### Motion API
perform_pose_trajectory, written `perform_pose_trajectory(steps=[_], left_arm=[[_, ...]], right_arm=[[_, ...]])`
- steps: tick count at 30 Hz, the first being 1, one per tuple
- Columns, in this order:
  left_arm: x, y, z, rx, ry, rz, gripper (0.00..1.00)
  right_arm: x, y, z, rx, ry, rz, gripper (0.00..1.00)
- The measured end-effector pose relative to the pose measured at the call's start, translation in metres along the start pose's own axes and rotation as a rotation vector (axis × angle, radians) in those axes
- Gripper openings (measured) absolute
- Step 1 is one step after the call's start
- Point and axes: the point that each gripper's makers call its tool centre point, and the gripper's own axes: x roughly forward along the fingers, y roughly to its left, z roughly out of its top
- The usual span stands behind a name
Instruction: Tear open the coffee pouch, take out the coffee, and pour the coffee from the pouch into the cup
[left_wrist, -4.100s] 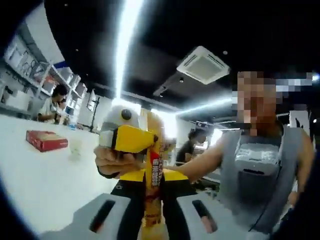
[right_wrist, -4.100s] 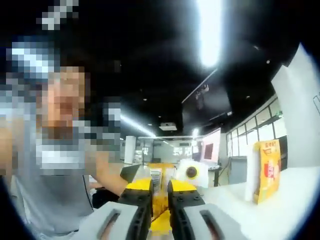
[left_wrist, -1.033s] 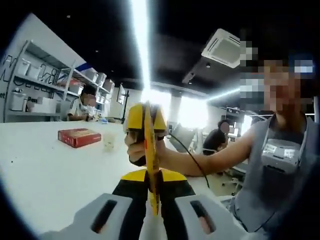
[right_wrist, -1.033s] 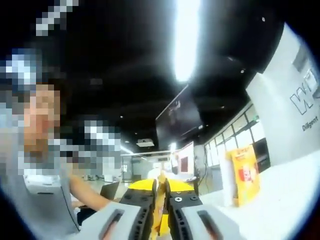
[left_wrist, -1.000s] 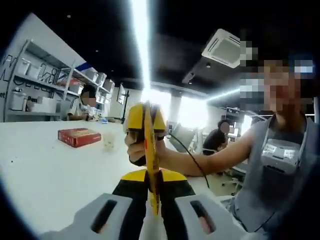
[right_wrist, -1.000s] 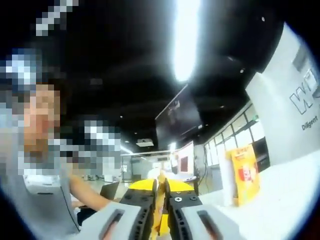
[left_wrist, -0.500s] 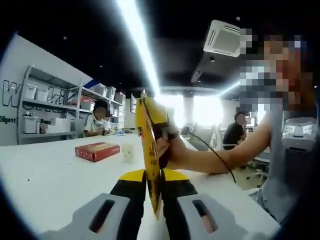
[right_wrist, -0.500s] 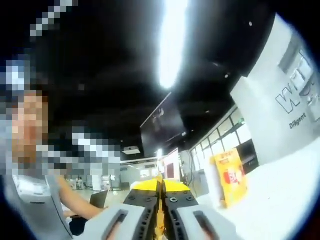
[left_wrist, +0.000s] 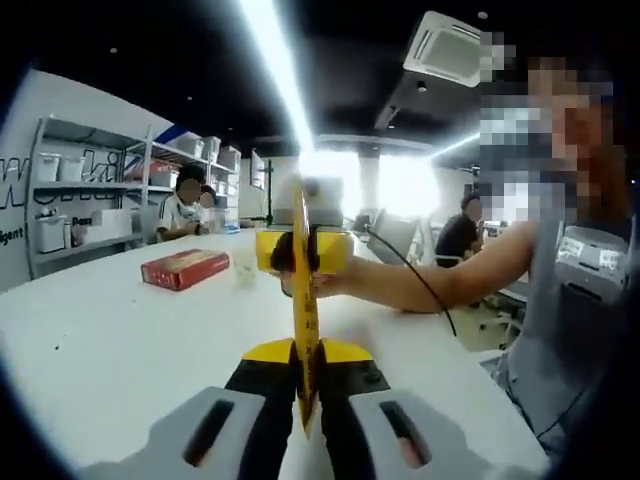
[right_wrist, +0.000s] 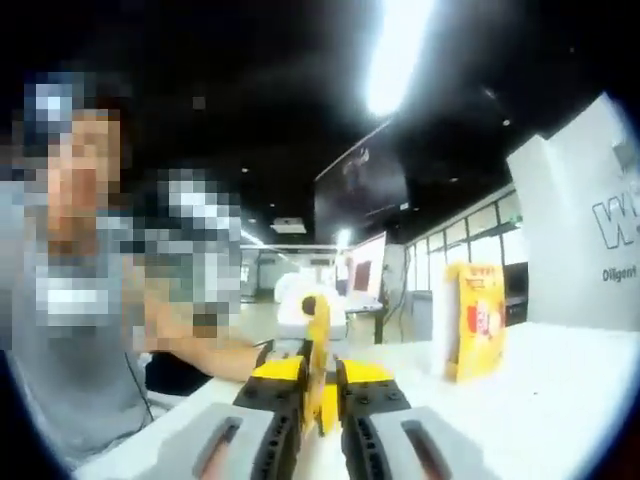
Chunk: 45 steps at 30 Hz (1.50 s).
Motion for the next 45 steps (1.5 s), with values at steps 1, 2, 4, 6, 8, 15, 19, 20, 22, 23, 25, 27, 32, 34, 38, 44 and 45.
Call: perform_pose_trajectory(steps=[1, 2, 4, 6, 8, 15, 19, 20, 22, 23, 25, 27, 32, 34, 38, 44, 45], left_arm=[[0.000, 0.001, 0.000, -0.001, 0.000, 0.001, 0.10], [-0.001, 0.001, 0.000, -0.005, 0.000, 0.000, 0.10], [-0.002, 0.001, 0.001, -0.005, -0.003, -0.001, 0.10], [-0.002, 0.001, 0.002, -0.009, -0.007, -0.002, 0.10], [-0.002, 0.001, 0.002, -0.011, -0.009, -0.002, 0.10], [0.000, 0.006, 0.010, -0.011, -0.062, 0.013, 0.11], [-0.003, 0.024, 0.032, 0.074, -0.239, 0.128, 0.15], [-0.004, 0.022, 0.036, 0.034, -0.268, 0.106, 0.18], [-0.007, 0.025, 0.046, -0.009, -0.336, 0.108, 0.22], [-0.010, 0.027, 0.050, -0.010, -0.365, 0.116, 0.21], [-0.014, 0.027, 0.056, -0.042, -0.410, 0.103, 0.20], [-0.020, 0.027, 0.063, -0.066, -0.465, 0.089, 0.18], [-0.021, 0.027, 0.065, -0.044, -0.481, 0.090, 0.15], [-0.020, 0.025, 0.064, -0.034, -0.475, 0.084, 0.16], [-0.024, 0.019, 0.072, -0.027, -0.540, 0.051, 0.15], [-0.026, 0.018, 0.071, -0.038, -0.490, 0.050, 0.11], [-0.027, 0.016, 0.069, -0.048, -0.460, 0.045, 0.10]], right_arm=[[0.000, 0.000, 0.000, -0.001, 0.002, 0.002, 0.10], [0.000, 0.001, 0.000, -0.003, 0.006, 0.003, 0.10], [-0.001, 0.001, 0.001, -0.011, 0.010, 0.001, 0.10], [-0.002, 0.000, 0.002, -0.016, 0.008, 0.002, 0.11], [-0.003, -0.001, 0.001, -0.017, 0.013, 0.003, 0.11], [-0.004, -0.005, 0.008, -0.012, -0.015, -0.027, 0.07], [-0.016, -0.022, 0.027, 0.034, -0.146, -0.102, 0.07], [-0.019, -0.025, 0.033, 0.059, -0.197, -0.110, 0.06], [-0.023, -0.030, 0.040, 0.083, -0.282, -0.126, 0.06], [-0.024, -0.031, 0.041, 0.100, -0.303, -0.128, 0.06], [-0.023, -0.029, 0.045, 0.106, -0.352, -0.110, 0.06], [-0.022, -0.027, 0.045, 0.111, -0.360, -0.098, 0.06], [-0.021, -0.024, 0.049, 0.102, -0.402, -0.089, 0.06], [-0.023, -0.024, 0.053, 0.108, -0.430, -0.084, 0.06], [-0.023, -0.021, 0.056, 0.113, -0.459, -0.074, 0.06], [-0.020, -0.017, 0.054, 0.102, -0.452, -0.053, 0.07], [-0.019, -0.016, 0.052, 0.093, -0.432, -0.043, 0.07]])
